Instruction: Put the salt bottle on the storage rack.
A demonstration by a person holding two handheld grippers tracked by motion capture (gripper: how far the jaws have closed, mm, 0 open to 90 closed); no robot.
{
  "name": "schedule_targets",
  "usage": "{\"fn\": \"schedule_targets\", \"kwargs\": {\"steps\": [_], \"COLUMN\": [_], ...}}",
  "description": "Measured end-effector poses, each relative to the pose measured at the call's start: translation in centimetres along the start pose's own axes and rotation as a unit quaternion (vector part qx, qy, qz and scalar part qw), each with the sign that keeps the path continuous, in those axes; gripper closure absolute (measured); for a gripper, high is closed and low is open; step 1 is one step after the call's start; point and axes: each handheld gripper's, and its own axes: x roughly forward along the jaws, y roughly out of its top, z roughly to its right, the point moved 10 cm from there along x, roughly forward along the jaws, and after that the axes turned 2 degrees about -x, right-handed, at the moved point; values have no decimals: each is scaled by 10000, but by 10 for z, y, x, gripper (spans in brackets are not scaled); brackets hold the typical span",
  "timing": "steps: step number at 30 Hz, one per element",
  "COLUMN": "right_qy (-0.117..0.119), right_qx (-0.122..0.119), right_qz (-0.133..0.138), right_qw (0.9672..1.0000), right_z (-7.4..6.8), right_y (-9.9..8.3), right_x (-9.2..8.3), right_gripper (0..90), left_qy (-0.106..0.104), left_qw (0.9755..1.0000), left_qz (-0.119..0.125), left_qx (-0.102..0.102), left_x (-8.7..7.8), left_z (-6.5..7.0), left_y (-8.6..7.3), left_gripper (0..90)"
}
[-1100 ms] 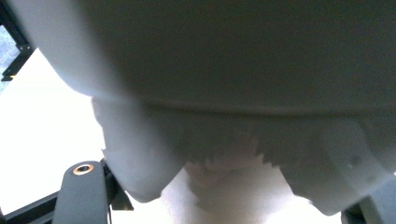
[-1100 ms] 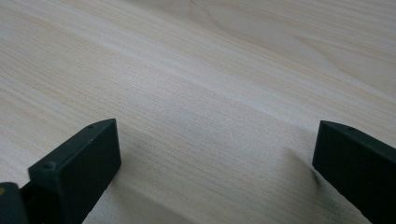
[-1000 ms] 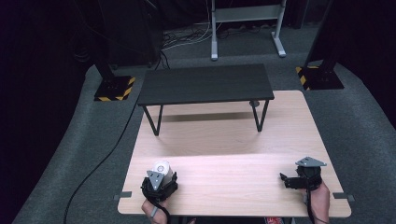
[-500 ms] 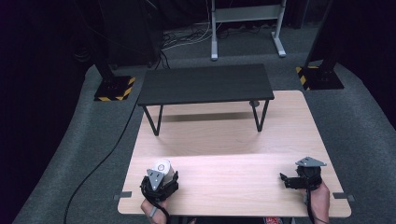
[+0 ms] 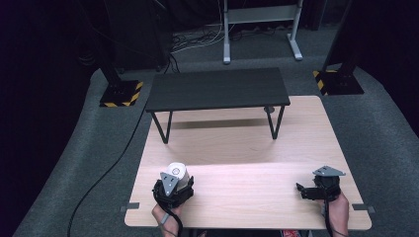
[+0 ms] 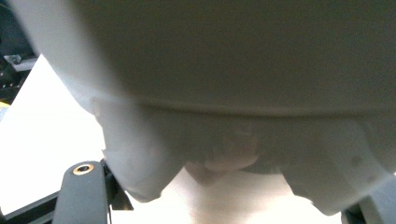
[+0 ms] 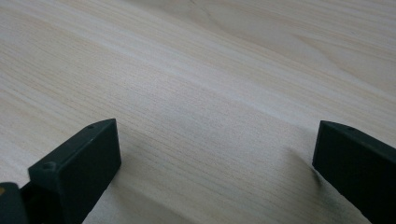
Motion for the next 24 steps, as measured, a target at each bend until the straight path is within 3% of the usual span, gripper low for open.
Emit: {"fn": "schedule_targets", "kwargs": {"steps": [24], "right_qy": [2], "right_qx": [-4], "right_qz": [2], "right_qw": [10000], "right_z": [0], "right_y": [0], "right_x": [0], "right_gripper": [0], "left_qy": [-472], "left_qw": [9988], "left_qz": [-48], "left_qx": [137], "left_x": [15], "left_z": [8], "left_y": [32], "left_gripper": [299]}}
